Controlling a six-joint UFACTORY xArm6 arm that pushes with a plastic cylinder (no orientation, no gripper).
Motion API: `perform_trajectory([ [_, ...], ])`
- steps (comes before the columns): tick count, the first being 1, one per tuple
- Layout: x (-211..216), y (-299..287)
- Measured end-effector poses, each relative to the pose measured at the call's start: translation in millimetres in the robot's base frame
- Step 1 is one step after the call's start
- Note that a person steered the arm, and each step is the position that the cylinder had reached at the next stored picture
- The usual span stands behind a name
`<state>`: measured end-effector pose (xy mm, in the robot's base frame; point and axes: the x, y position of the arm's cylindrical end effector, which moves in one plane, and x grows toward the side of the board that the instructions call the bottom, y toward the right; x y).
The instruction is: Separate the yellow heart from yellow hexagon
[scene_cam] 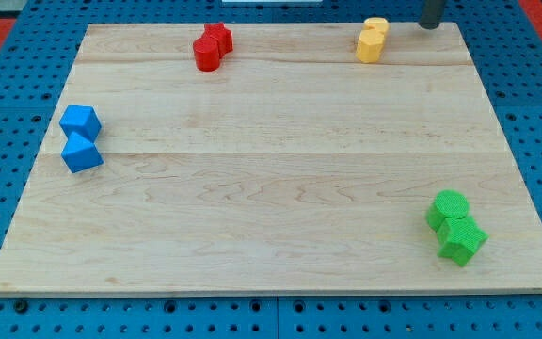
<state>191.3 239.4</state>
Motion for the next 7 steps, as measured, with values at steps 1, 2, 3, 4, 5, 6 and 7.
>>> perform_trajectory([
  [1,0.5,-56.4],
  [2,0.1,-80.3],
  [3,1.6,-103.0],
  [4,11.8,-120.6],
  [5,6.9,-120.6],
  [6,14.7,-116.5],
  [7,45.8,-124.5],
])
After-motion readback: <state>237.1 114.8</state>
